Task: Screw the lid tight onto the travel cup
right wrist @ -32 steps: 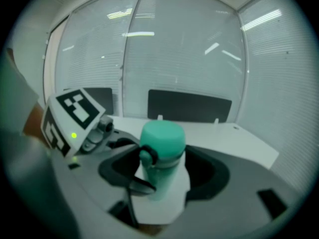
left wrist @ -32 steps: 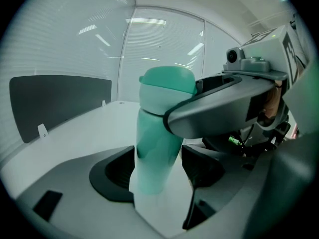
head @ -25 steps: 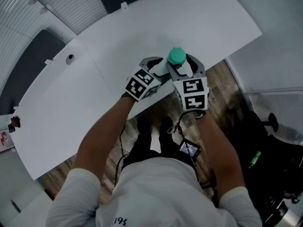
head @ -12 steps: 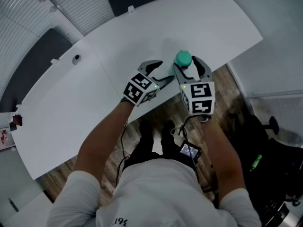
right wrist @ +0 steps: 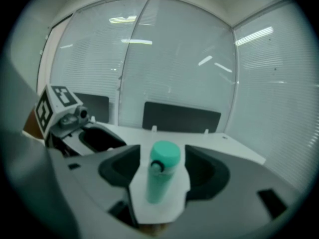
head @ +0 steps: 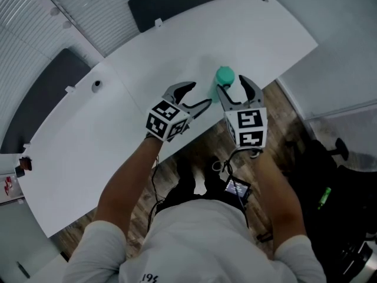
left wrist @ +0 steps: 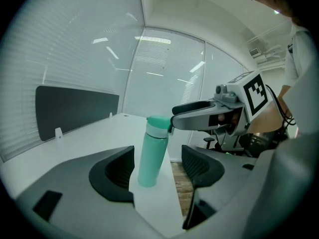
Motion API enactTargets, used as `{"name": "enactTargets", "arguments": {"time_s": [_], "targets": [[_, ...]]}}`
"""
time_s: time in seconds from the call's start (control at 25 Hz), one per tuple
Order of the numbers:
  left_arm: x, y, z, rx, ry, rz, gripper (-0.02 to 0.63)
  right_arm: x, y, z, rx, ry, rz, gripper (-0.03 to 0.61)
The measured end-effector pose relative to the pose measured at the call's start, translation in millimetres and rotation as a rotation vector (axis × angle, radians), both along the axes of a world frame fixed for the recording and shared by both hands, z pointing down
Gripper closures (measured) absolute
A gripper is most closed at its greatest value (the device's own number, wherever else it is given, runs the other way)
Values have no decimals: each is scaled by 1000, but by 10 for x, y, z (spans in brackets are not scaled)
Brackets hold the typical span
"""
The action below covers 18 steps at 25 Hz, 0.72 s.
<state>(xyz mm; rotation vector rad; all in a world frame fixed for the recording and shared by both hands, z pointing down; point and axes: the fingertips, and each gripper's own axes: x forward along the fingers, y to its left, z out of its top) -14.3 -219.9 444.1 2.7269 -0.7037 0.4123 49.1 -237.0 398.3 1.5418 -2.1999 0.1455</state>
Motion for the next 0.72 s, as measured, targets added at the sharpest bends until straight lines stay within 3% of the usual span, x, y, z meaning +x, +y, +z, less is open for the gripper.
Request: {"name": "enactTargets", "arguments": {"time_s": [0.4, 0.72], "targets": [[-216, 118, -473, 45, 107, -26, 308, 141, 167, -269, 46, -29, 78, 293], [-424, 288, -849, 47, 212, -70, 405, 167, 369, -462, 60, -101, 89, 313]]}}
